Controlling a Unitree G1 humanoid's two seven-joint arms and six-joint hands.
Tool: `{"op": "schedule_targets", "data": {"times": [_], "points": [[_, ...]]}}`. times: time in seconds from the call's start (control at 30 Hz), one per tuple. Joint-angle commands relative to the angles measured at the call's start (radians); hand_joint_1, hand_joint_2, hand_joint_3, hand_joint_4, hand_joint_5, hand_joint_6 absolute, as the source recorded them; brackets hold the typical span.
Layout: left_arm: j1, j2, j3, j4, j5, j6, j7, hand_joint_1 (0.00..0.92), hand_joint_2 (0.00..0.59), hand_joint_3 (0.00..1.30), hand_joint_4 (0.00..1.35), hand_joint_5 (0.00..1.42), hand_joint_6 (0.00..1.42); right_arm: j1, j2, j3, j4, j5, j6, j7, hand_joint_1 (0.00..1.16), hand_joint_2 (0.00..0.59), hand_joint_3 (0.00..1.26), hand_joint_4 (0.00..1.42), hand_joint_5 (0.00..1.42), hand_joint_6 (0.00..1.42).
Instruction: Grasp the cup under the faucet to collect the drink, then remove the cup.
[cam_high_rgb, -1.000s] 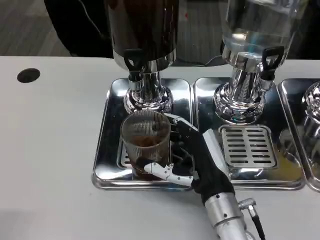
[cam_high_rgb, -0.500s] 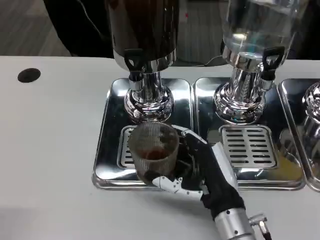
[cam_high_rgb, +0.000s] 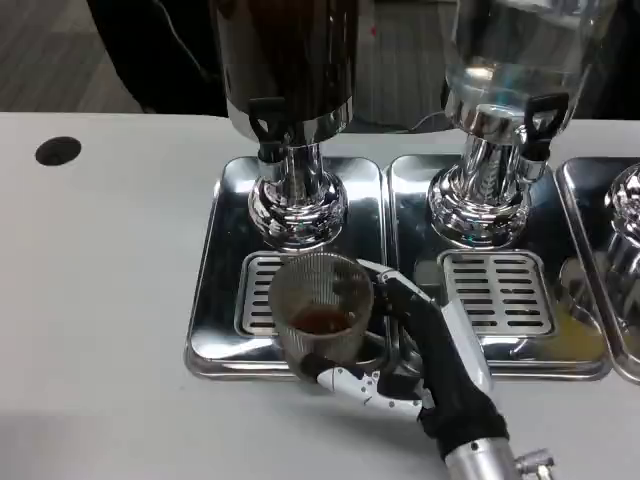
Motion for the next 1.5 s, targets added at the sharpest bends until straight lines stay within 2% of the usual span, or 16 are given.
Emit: {"op": "schedule_targets", "data": {"times": [0.03, 0.4, 0.93, 1.1, 1.5], "points": [[0.001, -0.006, -0.001, -0.016, 0.001, 0.011, -0.016, 0.0, 0.015, 0.0, 0.0, 0.0, 0.0, 0.024, -0.007, -0.006, -0.065, 0.002, -0.051, 0.0, 0.87, 0.217, 0.38, 0.38, 0.4, 0.31], [-0.006, -0.009, -0.001, -0.021, 0.002, 0.016, -0.025, 0.0, 0.015, 0.0, 0.0, 0.0, 0.0, 0.103, -0.024, -0.007, -0.144, 0.003, -0.067, 0.007, 0.87, 0.217, 0.38, 0.39, 0.4, 0.31], [-0.013, -0.01, -0.004, -0.039, 0.001, 0.03, -0.034, 0.0, 0.015, 0.0, 0.0, 0.0, 0.0, 0.186, -0.045, -0.016, -0.208, 0.005, -0.107, 0.02, 0.86, 0.227, 0.38, 0.4, 0.4, 0.31], [-0.013, -0.011, -0.004, -0.042, 0.001, 0.031, -0.036, 0.0, 0.015, 0.0, 0.0, 0.0, 0.0, 0.203, -0.049, -0.017, -0.219, 0.004, -0.114, 0.022, 0.86, 0.228, 0.38, 0.4, 0.41, 0.31], [-0.013, -0.013, -0.003, -0.051, -0.001, 0.035, -0.041, 0.0, 0.015, 0.0, 0.0, 0.0, 0.0, 0.224, -0.061, -0.019, -0.181, 0.009, -0.149, 0.024, 0.86, 0.228, 0.38, 0.4, 0.41, 0.31]]}}
